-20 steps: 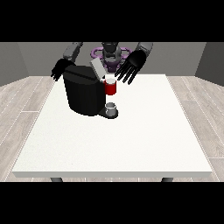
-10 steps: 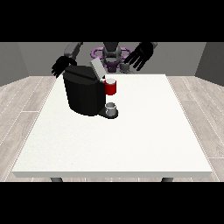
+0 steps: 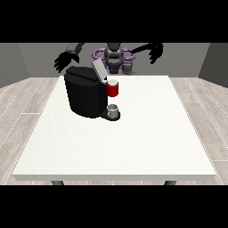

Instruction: Insert the coffee pod into the coffee machine and close the lid

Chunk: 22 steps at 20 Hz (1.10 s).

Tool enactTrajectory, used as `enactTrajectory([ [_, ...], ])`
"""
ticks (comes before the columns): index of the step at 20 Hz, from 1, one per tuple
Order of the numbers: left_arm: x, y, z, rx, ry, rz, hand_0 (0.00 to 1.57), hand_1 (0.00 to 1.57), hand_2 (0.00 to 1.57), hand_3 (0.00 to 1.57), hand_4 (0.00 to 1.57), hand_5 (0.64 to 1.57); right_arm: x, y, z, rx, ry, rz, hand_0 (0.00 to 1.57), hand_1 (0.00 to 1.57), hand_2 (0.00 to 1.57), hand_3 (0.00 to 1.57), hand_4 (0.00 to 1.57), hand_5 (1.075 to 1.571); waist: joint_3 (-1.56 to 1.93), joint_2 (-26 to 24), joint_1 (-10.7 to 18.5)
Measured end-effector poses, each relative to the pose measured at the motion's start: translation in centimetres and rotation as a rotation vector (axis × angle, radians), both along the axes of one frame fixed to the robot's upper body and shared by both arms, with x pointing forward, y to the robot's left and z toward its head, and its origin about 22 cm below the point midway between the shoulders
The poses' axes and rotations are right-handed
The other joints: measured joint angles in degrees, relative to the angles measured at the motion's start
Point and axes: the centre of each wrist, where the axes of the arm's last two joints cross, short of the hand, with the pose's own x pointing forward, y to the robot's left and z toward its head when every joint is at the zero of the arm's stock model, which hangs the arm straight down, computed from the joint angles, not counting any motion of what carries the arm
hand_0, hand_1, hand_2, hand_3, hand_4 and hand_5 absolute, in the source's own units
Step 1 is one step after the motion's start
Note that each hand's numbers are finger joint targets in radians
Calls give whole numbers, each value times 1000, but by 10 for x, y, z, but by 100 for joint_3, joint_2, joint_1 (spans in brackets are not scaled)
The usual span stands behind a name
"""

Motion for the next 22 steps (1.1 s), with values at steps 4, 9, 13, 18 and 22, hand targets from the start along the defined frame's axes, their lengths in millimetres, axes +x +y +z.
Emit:
enactTrajectory([
  [4, -18, 9, -30, -95, 64, 53, 0, 0, 0, 0, 0, 1571, 1, 1, 12, -38, -19, 61, 0, 0, 0, 0, 349, 1571, -1, -256, 37],
  [9, -41, 17, -59, -174, 140, 89, 0, 0, 0, 0, 0, 1571, 8, 0, 36, -53, -39, 155, 0, 0, 0, 0, 0, 1571, -1, -571, 179],
  [13, -52, 16, -70, -238, 168, 93, 0, 0, 0, 0, 140, 1571, 21, 3, 60, -71, -90, 218, 0, 0, 0, 0, 0, 1571, 1, -666, 360],
  [18, -67, 8, -78, -282, 181, 85, 0, 0, 0, 0, 88, 1571, 31, 9, 75, -81, -122, 284, 0, 0, 0, 0, 0, 1571, 1, -613, 611],
  [22, -72, 5, -73, -309, 149, 70, 0, 0, 0, 0, 103, 1571, 44, 15, 90, -114, -157, 337, 0, 0, 0, 0, 238, 1571, 2, -396, 745],
])
